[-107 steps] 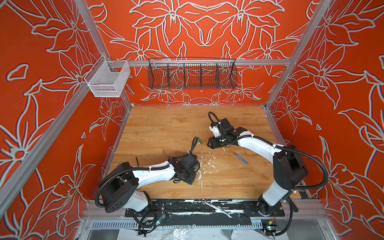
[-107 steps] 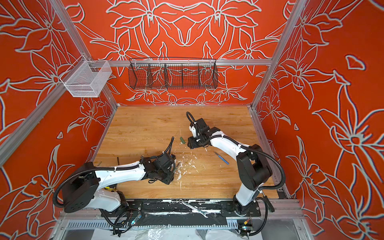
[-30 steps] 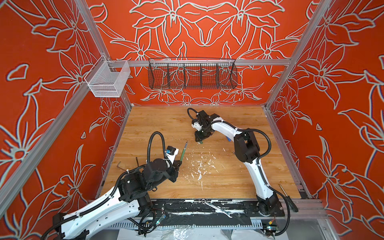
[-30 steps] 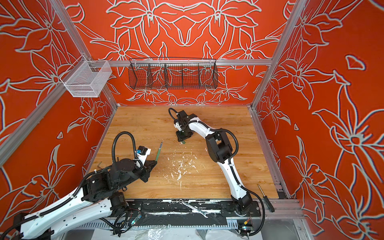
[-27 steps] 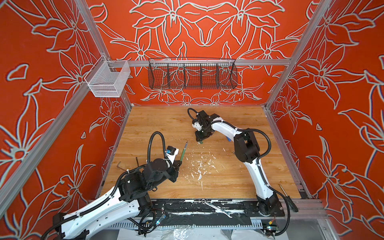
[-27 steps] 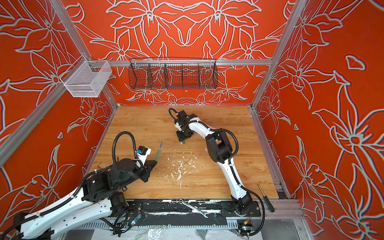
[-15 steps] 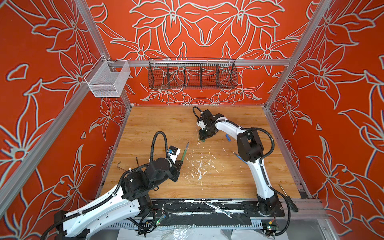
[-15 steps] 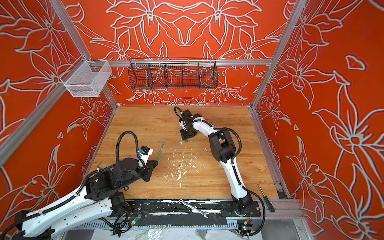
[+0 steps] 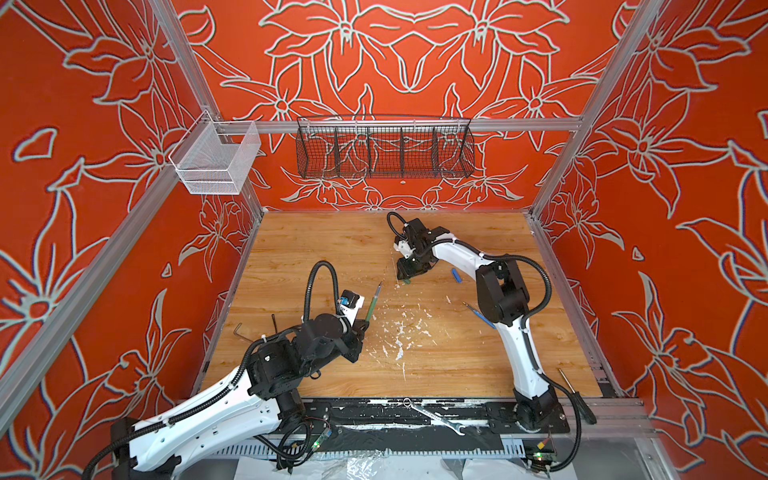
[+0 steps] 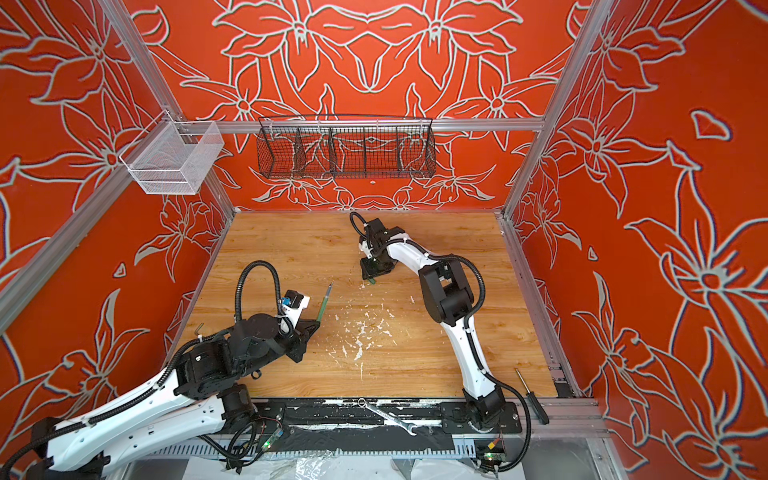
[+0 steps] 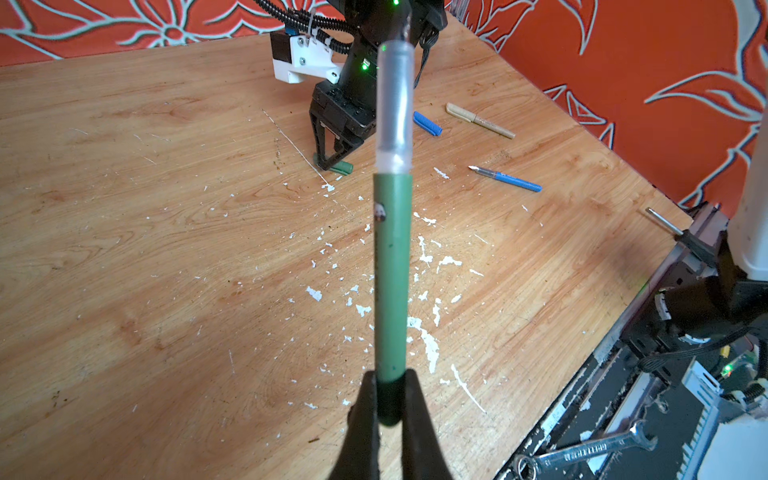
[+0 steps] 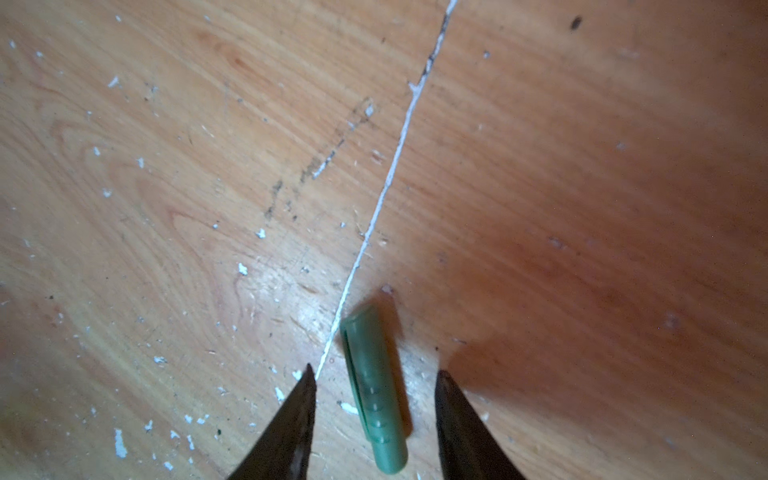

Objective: Insert the pens into the pen caps
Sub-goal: 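Lower the right gripper onto the green cap lying on the table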

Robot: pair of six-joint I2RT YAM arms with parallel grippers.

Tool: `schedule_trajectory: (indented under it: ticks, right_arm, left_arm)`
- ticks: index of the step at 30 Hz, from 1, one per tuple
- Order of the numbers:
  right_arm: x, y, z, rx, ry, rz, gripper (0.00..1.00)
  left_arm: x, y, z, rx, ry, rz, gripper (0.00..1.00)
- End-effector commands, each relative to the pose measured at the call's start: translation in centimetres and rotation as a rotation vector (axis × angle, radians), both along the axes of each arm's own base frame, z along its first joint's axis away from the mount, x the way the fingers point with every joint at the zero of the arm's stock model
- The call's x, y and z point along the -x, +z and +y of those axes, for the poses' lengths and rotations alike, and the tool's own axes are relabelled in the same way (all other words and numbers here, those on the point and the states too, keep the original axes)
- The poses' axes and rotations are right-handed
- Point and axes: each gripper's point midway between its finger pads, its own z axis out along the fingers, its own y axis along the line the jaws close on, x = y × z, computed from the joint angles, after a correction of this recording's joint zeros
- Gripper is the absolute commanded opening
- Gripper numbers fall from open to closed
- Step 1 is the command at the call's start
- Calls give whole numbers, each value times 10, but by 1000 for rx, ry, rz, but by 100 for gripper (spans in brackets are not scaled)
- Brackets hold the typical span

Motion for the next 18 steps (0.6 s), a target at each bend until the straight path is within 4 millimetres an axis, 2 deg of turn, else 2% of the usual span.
schedule_trajectory:
  ticks: [1,8,12,18]
  right_arm:
    - [4,9,2,-26,15,2,48]
    - [-8,-1,-3,75,-8,-51,48]
    - [-13,-3,-9,139,-22,-71,47]
    - [-2,-6,-6,157,-2,-57,42]
  left_arm:
    - [-1,13,-3,32,-9,-40,0]
    - [-1,28,-6,61,-26,-74,0]
    - [-2,30,-6,60,-27,-82,0]
    - [-3,35,-7,45,-32,-96,0]
